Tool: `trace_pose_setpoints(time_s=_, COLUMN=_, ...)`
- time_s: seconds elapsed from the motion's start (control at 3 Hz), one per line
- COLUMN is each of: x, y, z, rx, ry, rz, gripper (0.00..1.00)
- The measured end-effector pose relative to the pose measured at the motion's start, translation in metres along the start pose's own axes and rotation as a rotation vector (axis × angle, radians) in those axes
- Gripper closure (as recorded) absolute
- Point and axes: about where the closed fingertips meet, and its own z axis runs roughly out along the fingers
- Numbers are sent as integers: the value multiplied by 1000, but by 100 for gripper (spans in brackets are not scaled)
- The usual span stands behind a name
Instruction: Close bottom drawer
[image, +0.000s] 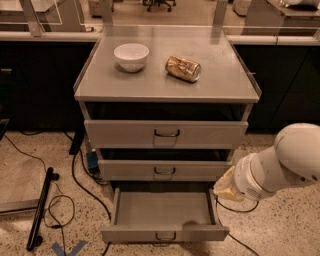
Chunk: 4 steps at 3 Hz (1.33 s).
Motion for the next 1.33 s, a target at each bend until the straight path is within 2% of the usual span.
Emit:
trace_pose_setpoints(time_s=0.33, x=12, y=-14, z=43, rx=33, ry=-73, rz=12, gripper=100)
trace_pose_setpoints(time_s=0.67, x=25, y=-15, z=87, rx=5, ry=-90, rz=-8, gripper=100)
trace_pose_setpoints(time_s=1.0, x=42, y=-10, z=137, rx=-74, ry=-69, rz=-22, gripper=100)
trace_pose_setpoints(time_s=1.33, x=42, y=-10, z=137, rx=-74, ry=-69, rz=-22, gripper=100)
